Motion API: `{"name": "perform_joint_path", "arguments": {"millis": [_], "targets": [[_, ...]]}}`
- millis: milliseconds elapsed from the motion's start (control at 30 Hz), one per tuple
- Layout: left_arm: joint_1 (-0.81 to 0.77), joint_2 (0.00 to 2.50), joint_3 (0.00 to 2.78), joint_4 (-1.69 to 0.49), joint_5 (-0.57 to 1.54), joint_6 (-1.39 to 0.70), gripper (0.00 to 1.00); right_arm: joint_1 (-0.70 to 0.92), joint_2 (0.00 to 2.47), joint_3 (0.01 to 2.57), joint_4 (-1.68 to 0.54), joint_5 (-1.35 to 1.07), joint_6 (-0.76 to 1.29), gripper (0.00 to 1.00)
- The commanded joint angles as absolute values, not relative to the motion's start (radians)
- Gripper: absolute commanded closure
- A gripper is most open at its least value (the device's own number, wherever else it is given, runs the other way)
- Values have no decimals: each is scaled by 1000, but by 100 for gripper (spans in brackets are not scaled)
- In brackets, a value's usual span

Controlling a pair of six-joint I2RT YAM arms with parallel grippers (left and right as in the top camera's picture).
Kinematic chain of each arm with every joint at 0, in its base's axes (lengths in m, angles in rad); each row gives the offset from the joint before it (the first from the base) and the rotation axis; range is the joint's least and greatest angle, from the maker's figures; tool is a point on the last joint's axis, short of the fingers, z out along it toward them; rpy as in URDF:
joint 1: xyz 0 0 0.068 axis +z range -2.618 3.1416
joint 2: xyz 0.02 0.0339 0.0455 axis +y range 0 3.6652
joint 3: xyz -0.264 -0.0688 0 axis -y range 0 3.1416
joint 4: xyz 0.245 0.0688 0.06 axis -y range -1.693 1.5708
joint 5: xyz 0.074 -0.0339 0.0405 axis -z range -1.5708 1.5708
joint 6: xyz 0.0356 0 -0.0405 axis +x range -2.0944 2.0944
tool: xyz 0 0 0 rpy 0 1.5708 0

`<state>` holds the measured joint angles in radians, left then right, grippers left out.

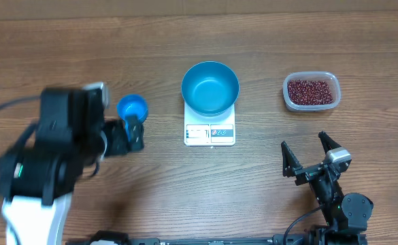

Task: Scoop item into bowl and weigh 150g on scale
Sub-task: 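Move the left gripper forward and down onto the blue scoop handle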

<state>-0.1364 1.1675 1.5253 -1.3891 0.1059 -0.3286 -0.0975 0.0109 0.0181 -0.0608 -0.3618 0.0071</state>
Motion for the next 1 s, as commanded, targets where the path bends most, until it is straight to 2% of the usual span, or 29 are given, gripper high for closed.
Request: {"name": "perform_joint_path", "arguments": {"millis": [0,167,233,267,300,333,567,967], "targets": [[-130,1271,1557,-1373,81,-249,0,-93,3,8,-55,-360,6,0],[-130,1422,1557,-1349,-64,-238,2,-93,3,8,-55,-360,6,0],[-130,1487,1557,-1349,-89,-215,14,-93,3,8,-55,-360,6,0],[-130,1515,1557,-1347,-91,-207,13,-93,3,8,-55,-360,6,0],[-130,1547,1557,-1345,-89,-208,1,-93,3,8,-55,-360,6,0],[-130,1568,1557,-1342,-88,-207,0,-93,3,8,-55,-360,6,0],[-130,1744,1556,-1354,-86,-162,0,-93,3,8,-55,-360,6,0],[-96,1756,1458,-1253,-76,-116,3,-93,3,8,-55,-360,6,0]]}}
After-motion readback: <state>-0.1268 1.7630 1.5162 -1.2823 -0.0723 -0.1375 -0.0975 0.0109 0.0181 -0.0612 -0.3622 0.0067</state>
